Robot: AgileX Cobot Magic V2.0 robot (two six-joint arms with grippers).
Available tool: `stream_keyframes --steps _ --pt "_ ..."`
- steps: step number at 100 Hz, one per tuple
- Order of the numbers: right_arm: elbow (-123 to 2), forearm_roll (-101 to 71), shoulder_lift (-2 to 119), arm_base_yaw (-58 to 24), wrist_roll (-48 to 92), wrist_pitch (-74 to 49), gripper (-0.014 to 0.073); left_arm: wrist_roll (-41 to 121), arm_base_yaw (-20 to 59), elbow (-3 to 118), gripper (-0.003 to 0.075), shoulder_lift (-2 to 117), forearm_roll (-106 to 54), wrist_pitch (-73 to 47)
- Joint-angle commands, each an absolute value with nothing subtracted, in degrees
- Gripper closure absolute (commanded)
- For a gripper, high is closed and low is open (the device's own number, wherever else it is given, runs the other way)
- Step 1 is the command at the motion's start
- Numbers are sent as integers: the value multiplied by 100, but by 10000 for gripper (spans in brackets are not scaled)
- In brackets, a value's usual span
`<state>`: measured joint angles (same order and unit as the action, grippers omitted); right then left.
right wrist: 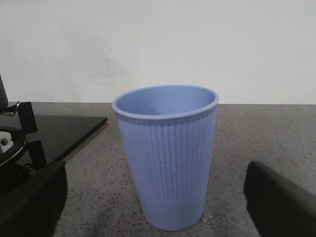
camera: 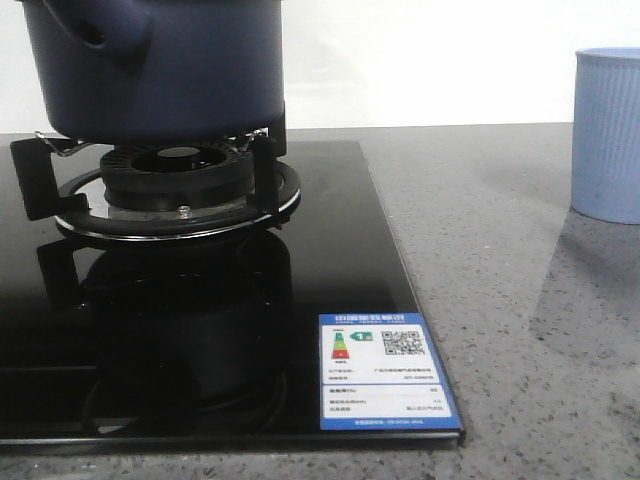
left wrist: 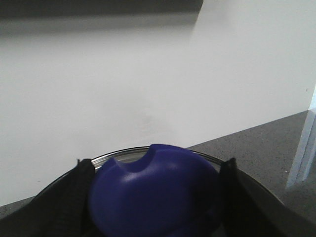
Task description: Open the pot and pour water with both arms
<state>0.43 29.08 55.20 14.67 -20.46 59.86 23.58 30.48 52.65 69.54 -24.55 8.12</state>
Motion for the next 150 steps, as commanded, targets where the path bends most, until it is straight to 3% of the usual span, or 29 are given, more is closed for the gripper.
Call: stream_keyframes --steps 1,86,106,150 --pt "149 2771 5471 1496 -1967 6389 -65 2340 3103 5486 367 6914 -2472 1478" --pt "149 2771 5471 1496 -1967 6389 -65 2340 3259 5486 367 7232 -2472 1540" --pt "149 2771 5471 1496 -1967 6389 -65 2340 3259 5486 236 7232 -2472 1528" --pt "149 2771 5471 1496 -1967 6408 -65 2340 3247 5486 232 7157 -2472 1734"
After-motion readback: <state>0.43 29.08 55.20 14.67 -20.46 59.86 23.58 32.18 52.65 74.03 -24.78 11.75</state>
